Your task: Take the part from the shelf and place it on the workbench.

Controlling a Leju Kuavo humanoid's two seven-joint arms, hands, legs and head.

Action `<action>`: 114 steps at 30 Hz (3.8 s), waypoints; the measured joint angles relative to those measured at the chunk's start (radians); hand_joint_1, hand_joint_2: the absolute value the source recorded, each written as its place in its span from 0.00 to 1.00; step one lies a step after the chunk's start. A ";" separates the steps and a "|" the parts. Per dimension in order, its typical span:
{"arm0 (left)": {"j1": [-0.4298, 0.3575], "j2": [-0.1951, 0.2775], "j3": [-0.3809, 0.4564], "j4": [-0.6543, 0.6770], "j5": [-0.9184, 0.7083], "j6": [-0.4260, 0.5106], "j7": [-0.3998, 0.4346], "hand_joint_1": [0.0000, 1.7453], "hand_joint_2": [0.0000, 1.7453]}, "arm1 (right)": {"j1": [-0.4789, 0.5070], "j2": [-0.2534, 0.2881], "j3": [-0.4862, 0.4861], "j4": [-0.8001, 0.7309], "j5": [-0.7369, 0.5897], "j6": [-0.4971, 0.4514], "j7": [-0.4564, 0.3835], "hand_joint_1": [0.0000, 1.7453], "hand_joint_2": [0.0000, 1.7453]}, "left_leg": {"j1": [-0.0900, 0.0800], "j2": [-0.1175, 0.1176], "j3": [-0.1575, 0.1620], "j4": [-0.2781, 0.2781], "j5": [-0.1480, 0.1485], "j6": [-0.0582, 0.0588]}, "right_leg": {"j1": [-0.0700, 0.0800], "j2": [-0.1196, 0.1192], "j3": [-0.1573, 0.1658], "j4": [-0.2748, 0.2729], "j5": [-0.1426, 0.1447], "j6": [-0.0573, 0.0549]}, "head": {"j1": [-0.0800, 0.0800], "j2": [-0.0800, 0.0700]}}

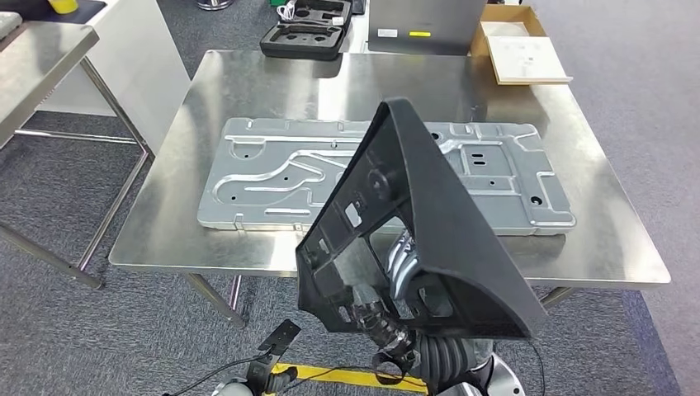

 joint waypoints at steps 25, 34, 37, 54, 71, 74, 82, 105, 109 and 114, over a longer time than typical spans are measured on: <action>-0.026 -0.002 -0.002 0.000 -0.043 -0.083 -0.017 0.00 1.00 | -0.152 -0.022 -0.018 0.069 0.038 0.143 0.041 1.00 1.00 | -0.004 0.002 -0.038 -0.005 0.040 -0.007 | 0.008 0.005 0.131 -0.211 0.038 -0.018 | -0.005 0.000; -0.034 -0.010 -0.012 0.000 -0.057 -0.104 -0.028 0.00 1.00 | -0.343 -0.071 -0.024 0.156 0.104 0.333 0.134 1.00 1.00 | -0.002 0.002 -0.043 0.030 0.014 -0.017 | -0.011 0.001 0.094 -0.187 0.076 0.003 | -0.002 0.000; -0.038 -0.012 -0.022 0.000 -0.056 -0.106 -0.033 0.00 1.00 | -0.455 -0.091 -0.017 0.245 0.193 0.415 0.189 1.00 1.00 | -0.005 0.001 -0.053 0.040 0.012 -0.033 | -0.006 0.003 0.105 -0.219 0.078 -0.016 | -0.004 0.000; -0.027 0.000 -0.029 0.002 -0.037 -0.102 -0.053 0.00 1.00 | -0.728 -0.182 0.074 0.606 0.546 0.621 0.323 1.00 1.00 | -0.011 -0.001 -0.065 0.024 0.031 -0.012 | 0.000 -0.001 0.097 -0.230 0.085 -0.016 | -0.015 0.000; -0.014 0.001 -0.029 0.002 0.021 -0.082 -0.183 0.00 1.00 | -0.686 -0.337 0.155 0.735 0.601 0.677 0.424 1.00 1.00 | -0.009 0.000 -0.078 0.098 -0.036 -0.029 | -0.005 -0.001 0.076 -0.234 0.112 -0.033 | -0.016 0.000; -0.015 0.000 -0.029 0.002 0.006 -0.064 -0.183 0.00 1.00 | -0.680 -0.350 0.155 0.744 0.604 0.675 0.437 1.00 1.00 | -0.007 0.001 -0.164 0.272 -0.107 -0.037 | -0.004 0.000 0.078 -0.235 0.111 -0.040 | -0.019 0.000; -0.023 -0.001 -0.028 0.002 -0.004 0.021 -0.234 0.00 1.00 | -0.651 -0.369 0.151 0.750 0.648 0.679 0.450 1.00 1.00 | -0.019 -0.001 -0.064 0.035 0.021 -0.010 | 0.000 0.008 0.082 -0.239 0.113 -0.028 | -0.018 0.000; -0.003 -0.007 0.007 -0.001 0.105 -0.104 -0.351 0.00 1.00 | -0.628 -0.409 0.146 0.622 0.870 0.590 0.393 0.00 0.00 | -0.005 0.002 -0.164 0.279 -0.108 -0.043 | -0.009 0.005 0.098 -0.228 0.090 -0.035 | -0.016 0.000; 0.019 0.018 0.029 0.000 0.126 -0.168 -0.365 0.00 0.25 | -0.627 -0.412 0.145 0.588 0.904 0.576 0.364 0.00 0.00 | -0.010 0.001 -0.137 0.201 -0.027 -0.023 | 0.000 0.009 0.106 -0.228 0.086 -0.039 | -0.016 0.000; 0.026 0.041 0.048 0.005 0.118 -0.172 -0.348 0.00 0.00 | -0.623 -0.424 0.142 0.558 0.953 0.553 0.348 0.00 0.00 | -0.025 0.001 -0.052 0.026 0.023 0.003 | 0.000 0.008 0.112 -0.243 0.092 -0.025 | -0.015 0.000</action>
